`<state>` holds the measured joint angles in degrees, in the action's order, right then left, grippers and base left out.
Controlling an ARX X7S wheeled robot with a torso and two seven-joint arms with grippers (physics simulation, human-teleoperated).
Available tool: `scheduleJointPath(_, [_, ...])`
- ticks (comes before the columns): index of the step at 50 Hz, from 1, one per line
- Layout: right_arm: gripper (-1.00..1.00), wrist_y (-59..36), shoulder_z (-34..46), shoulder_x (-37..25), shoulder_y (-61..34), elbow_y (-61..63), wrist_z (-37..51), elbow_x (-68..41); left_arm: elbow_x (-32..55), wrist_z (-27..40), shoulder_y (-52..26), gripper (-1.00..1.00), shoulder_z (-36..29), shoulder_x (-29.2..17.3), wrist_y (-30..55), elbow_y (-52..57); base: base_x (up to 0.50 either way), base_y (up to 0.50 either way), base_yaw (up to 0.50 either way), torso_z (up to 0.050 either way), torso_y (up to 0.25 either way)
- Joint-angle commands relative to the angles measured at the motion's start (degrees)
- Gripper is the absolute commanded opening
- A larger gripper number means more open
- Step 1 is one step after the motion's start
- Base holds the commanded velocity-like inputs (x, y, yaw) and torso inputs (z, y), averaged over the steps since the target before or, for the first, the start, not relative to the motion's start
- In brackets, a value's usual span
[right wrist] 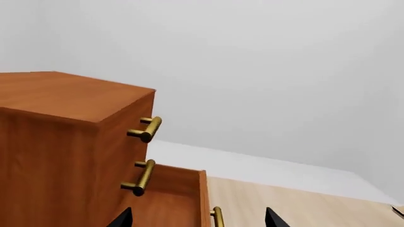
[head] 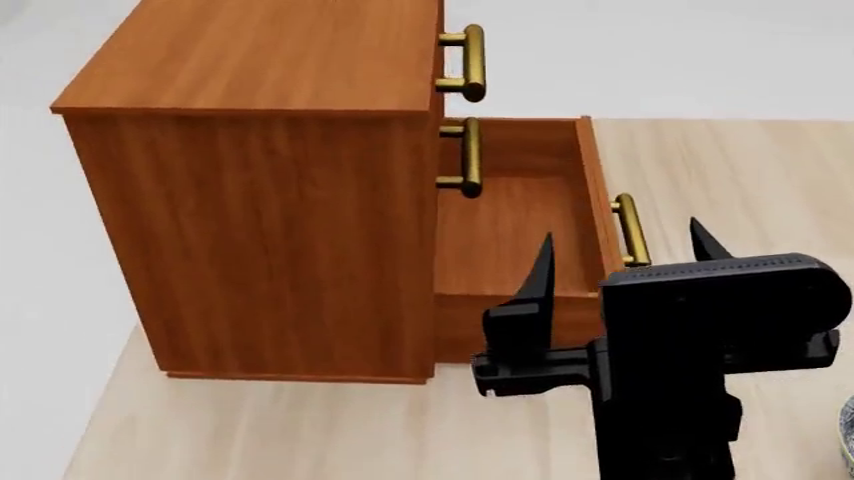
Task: Close the bottom drawer of the cabinet and open the top drawer.
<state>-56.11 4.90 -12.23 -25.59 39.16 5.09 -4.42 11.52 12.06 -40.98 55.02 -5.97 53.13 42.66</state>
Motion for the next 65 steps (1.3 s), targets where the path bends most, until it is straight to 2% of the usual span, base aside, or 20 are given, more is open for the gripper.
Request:
scheduleJointPath(1, [1.00,-0.9,-1.2,0.2,-0.4,0.5,0.0,-1.0,0.3,0.3,0.4,1.00,-0.5,-0.1,-0.5,0.0,0.12,0.10,0.00,0.000,0.000])
scheduleJointPath(65, [1.00,-0.5,-2.2,-0.5,-0.7,1.1,0.8,-3.9,2.7,2.1,1.7,1.00,-0.9,-0.8,-2.6,0.4,0.14,-0.02,0.00,0.000,0.000])
